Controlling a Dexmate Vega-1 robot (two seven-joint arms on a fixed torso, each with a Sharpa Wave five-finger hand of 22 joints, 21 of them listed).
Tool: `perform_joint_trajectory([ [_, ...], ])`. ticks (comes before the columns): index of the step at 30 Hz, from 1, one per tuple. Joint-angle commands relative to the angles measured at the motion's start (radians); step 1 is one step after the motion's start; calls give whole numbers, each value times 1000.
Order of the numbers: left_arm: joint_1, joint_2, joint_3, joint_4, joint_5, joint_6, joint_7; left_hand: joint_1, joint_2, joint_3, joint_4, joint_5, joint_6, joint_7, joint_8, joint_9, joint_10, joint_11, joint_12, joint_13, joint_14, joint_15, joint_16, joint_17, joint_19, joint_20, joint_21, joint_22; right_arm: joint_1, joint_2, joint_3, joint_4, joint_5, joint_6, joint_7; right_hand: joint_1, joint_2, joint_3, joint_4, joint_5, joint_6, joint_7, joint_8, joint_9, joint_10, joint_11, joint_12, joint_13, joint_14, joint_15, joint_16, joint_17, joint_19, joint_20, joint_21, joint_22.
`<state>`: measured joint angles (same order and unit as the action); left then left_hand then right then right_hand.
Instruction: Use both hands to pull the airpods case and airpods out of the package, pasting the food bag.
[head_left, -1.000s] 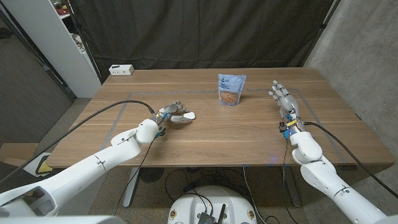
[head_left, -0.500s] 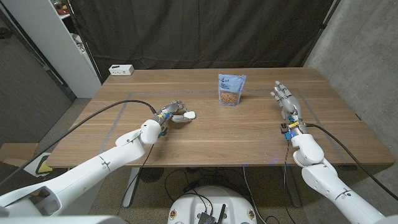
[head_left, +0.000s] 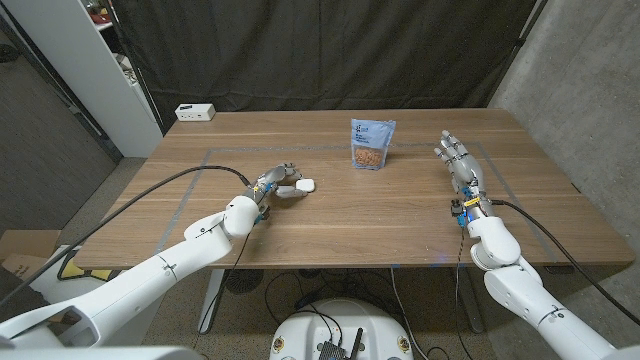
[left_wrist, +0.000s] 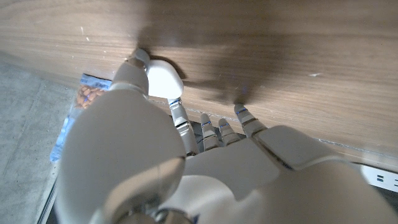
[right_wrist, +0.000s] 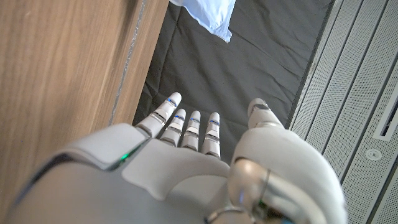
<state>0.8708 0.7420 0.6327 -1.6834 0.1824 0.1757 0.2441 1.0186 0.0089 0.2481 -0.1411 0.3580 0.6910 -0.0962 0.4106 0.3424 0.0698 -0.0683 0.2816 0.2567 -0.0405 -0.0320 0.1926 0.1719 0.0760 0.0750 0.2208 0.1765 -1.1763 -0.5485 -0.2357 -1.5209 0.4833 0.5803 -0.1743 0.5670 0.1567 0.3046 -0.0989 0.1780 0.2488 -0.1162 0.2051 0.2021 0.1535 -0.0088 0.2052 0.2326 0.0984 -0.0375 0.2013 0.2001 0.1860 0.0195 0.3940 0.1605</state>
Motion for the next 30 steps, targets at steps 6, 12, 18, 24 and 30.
perform_joint_trajectory([
  [6,33,6,-71,-116,4,-59,85,16,15,-15,2,-10,202,28,117,106,27,-3,7,-2,19,-23,5,3,22,-8,-5,0,25,-52,8,-45,28,-72,40,3,-3,-3,-11,7,34,16,12,4,10,7,5,2,6,-50,8,-5,23,5,-15,5],
  [12,27,-4,-76,-158,51,-73,114,23,16,-22,3,-14,205,26,124,118,32,-3,7,-5,27,-28,5,3,33,-12,-4,0,-11,-67,30,-130,-11,-143,-51,18,6,4,-22,6,129,-15,40,8,45,-3,24,11,57,-44,31,4,77,21,-32,8],
  [18,-17,-29,-63,-157,93,-106,110,30,19,-32,6,-19,202,26,130,133,35,-4,5,-8,30,-29,2,3,42,-14,-5,0,-46,-92,58,-221,-42,-232,-130,57,-5,11,-47,2,197,-34,56,12,55,3,30,21,78,-28,42,11,100,25,-54,10],
  [24,-83,-70,-39,-112,134,-178,109,31,21,-40,10,-24,203,27,137,146,36,-6,3,-10,32,-33,1,4,46,-17,-7,1,-70,-122,86,-287,-47,-293,-151,82,-28,7,-60,0,224,35,56,14,21,16,19,25,53,-2,28,9,100,50,-80,10],
  [30,-168,-119,-1,-47,194,-260,107,34,25,-51,14,-29,194,23,141,162,36,-4,1,-12,34,-33,-2,4,49,-20,-10,1,-101,-205,132,-409,-8,-460,-146,103,-71,-5,-71,1,274,68,66,14,24,38,18,21,43,18,18,1,103,65,-101,9],
])
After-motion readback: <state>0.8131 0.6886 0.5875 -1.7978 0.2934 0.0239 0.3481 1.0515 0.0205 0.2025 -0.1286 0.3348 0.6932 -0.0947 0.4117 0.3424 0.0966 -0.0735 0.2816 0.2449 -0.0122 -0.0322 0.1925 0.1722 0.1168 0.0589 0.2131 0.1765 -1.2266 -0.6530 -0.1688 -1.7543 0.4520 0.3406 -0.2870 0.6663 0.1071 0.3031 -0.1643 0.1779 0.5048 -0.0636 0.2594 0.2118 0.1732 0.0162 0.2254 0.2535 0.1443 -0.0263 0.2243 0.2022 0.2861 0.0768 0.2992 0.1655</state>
